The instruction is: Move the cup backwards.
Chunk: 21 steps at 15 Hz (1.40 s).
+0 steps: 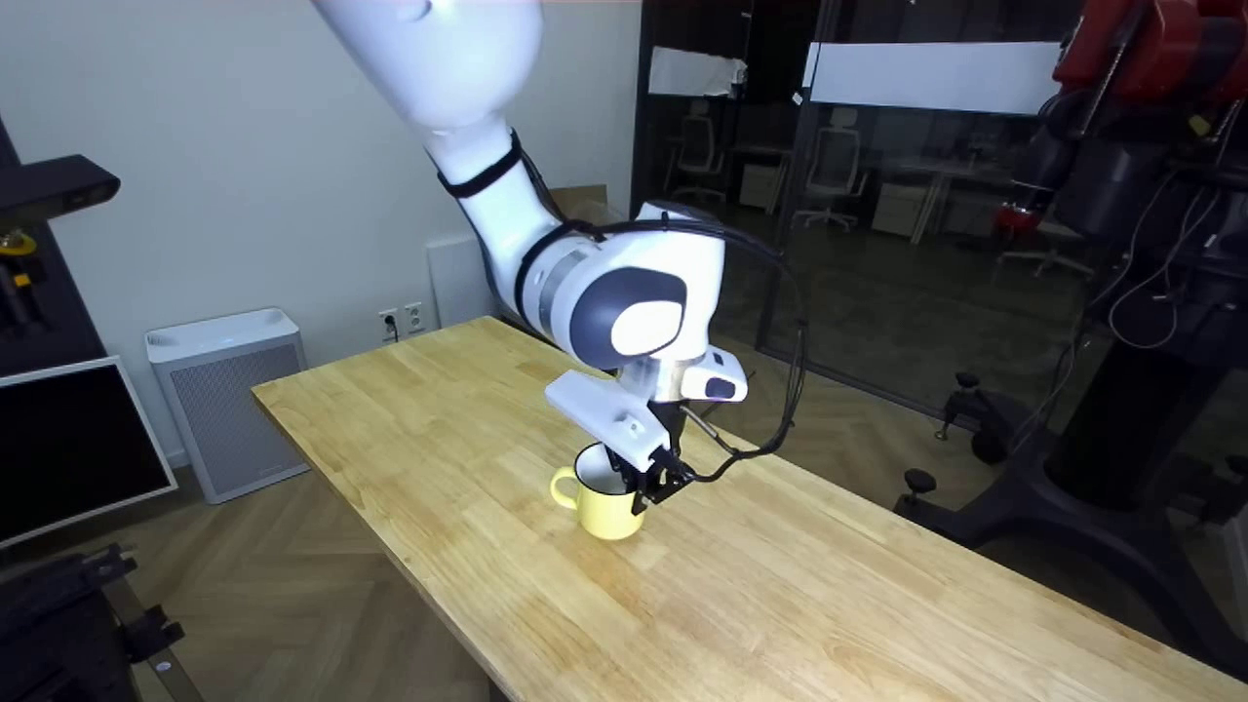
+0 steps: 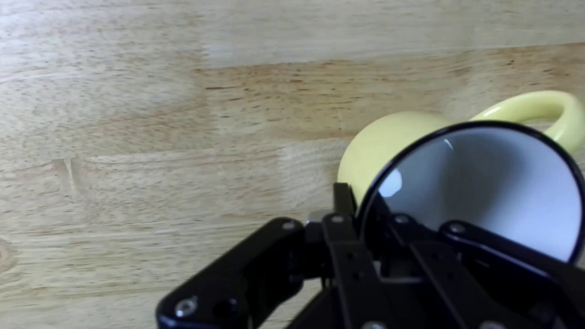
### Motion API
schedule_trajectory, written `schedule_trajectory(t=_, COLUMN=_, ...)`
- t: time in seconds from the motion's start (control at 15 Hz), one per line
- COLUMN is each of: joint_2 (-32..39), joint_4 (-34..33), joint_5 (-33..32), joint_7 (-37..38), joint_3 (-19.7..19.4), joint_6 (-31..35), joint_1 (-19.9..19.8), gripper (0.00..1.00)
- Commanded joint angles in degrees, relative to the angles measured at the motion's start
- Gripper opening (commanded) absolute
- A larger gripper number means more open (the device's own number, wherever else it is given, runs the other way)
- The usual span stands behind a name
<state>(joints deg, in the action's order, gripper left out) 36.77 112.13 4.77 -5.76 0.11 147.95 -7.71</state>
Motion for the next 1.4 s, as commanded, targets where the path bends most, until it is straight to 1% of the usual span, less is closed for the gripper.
schedule_trajectory(t=0.0, joint_2=3.97, joint_4=-8.53, joint_5=-0.17, joint_7=2.09, joint_3=-0.77, joint_6=-7.27, joint_1=0.68, gripper=0.03)
schedule_trajectory(t=0.13, joint_2=5.73, joint_4=-11.41, joint_5=-0.71, joint_7=2.92, joint_3=-1.47, joint_6=-9.15, joint_1=1.27, gripper=0.03)
schedule_trajectory(t=0.53, joint_2=9.81, joint_4=-16.81, joint_5=-0.87, joint_7=5.08, joint_3=-2.59, joint_6=-9.04, joint_1=2.19, gripper=0.03)
schedule_trajectory(t=1.07, joint_2=9.94, joint_4=-18.01, joint_5=-0.7, joint_7=6.08, joint_3=-2.63, joint_6=-9.66, joint_1=2.5, gripper=0.03)
schedule_trajectory(t=1.13, joint_2=9.82, joint_4=-17.93, joint_5=-0.68, joint_7=6.27, joint_3=-2.66, joint_6=-9.71, joint_1=2.58, gripper=0.36)
schedule_trajectory(t=1.2, joint_2=9.64, joint_4=-17.8, joint_5=-0.68, joint_7=6.38, joint_3=-2.67, joint_6=-9.63, joint_1=2.62, gripper=0.36)
schedule_trajectory(t=1.27, joint_2=9.36, joint_4=-17.61, joint_5=-0.76, joint_7=6.56, joint_3=-2.77, joint_6=-9.46, joint_1=2.73, gripper=0.41)
schedule_trajectory(t=1.33, joint_2=9.07, joint_4=-17.38, joint_5=-0.83, joint_7=6.87, joint_3=-2.9, joint_6=-9.19, joint_1=2.89, gripper=0.49)
